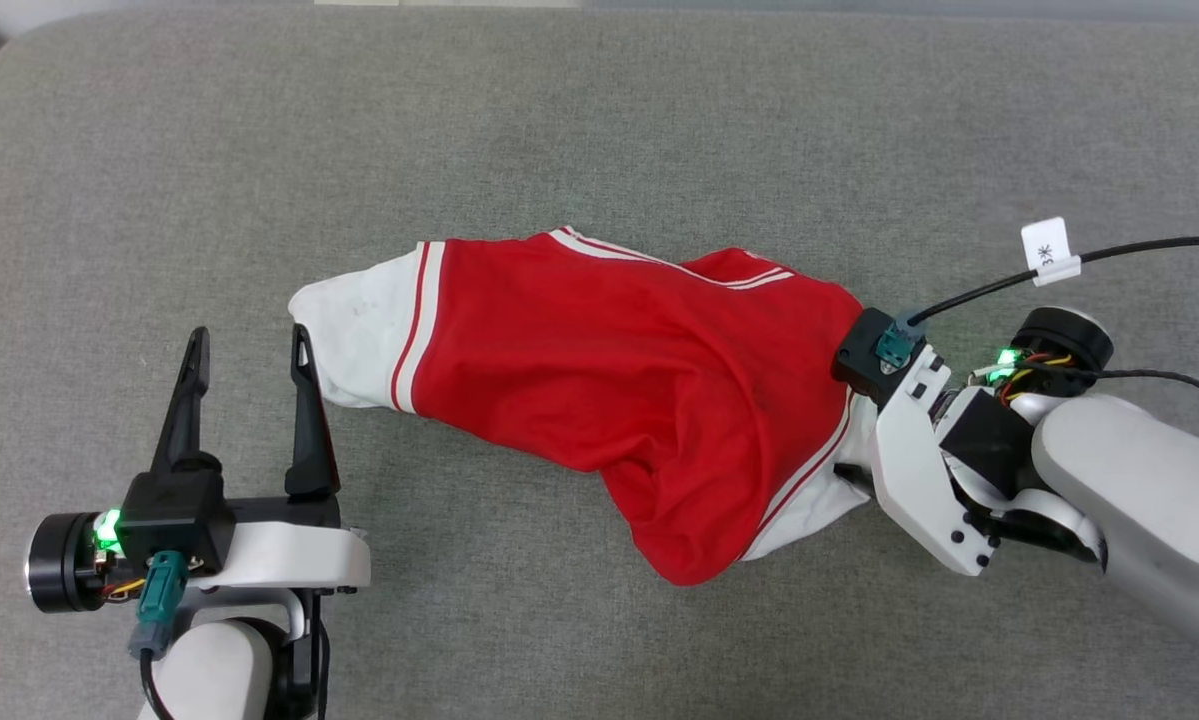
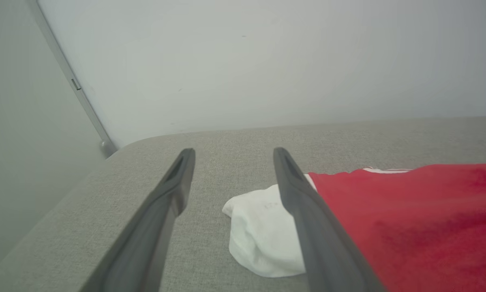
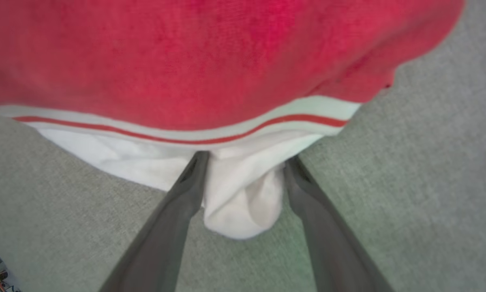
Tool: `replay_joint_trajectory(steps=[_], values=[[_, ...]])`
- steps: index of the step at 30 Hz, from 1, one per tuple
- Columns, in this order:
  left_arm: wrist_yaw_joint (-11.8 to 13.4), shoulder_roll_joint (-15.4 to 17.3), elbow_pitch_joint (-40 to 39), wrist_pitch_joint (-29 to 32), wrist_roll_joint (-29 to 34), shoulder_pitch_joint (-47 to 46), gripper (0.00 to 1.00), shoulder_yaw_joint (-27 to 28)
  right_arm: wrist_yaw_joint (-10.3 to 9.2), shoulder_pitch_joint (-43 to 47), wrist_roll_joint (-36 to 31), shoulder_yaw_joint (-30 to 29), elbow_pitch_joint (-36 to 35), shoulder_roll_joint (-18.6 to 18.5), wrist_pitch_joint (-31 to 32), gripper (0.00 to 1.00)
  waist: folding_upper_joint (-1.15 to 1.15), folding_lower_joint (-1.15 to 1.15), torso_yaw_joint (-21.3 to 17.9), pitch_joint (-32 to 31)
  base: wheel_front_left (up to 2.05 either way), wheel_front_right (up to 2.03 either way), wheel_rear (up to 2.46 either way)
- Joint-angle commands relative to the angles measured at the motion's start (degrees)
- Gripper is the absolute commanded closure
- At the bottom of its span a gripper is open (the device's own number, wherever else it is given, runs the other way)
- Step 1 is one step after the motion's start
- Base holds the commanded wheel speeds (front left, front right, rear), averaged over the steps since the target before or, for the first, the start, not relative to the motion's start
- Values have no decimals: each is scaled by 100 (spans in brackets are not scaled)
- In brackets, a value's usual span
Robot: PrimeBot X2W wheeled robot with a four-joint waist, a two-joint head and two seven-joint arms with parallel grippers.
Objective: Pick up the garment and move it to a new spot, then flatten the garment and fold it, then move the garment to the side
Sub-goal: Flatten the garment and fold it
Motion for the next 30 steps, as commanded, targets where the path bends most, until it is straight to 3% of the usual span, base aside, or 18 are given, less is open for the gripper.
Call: replay_joint_trajectory(steps=[1, 8, 9, 15, 18, 22, 30], values=[[-44, -40, 21, -12, 53, 25, 0, 80, -2, 205, 6, 234, 123, 45, -132, 100, 0, 0, -42, -72, 0, 0, 0], [-272, -181, 50, -13, 217, 248, 0, 397, -4, 48, 362, -296, -414, -675, -916, 100, 0, 0, -204, -389, 0, 0, 0], [-272, -181, 50, -13, 217, 248, 0, 397, -4, 48, 362, -296, -414, -675, -916, 100, 0, 0, -204, -389, 0, 0, 0], [-454, -294, 21, -13, 326, 337, 0, 575, -4, 286, 786, -918, -820, -1581, -763, 100, 0, 0, -290, -444, 0, 0, 0], [-529, -346, 10, -13, 371, 315, 0, 638, -3, 381, 968, -1251, -676, -1780, -601, 100, 0, 0, -298, -372, 0, 0, 0], [-626, -425, 30, -13, 451, 195, 0, 681, -3, 444, 879, -1467, -28, -1712, -315, 100, 0, 0, -265, -228, 0, 0, 0], [-756, -531, 168, -13, 583, 41, 0, 744, -3, 605, 609, -1527, 1425, -827, -271, 100, 0, 0, -244, -61, 0, 0, 0]])
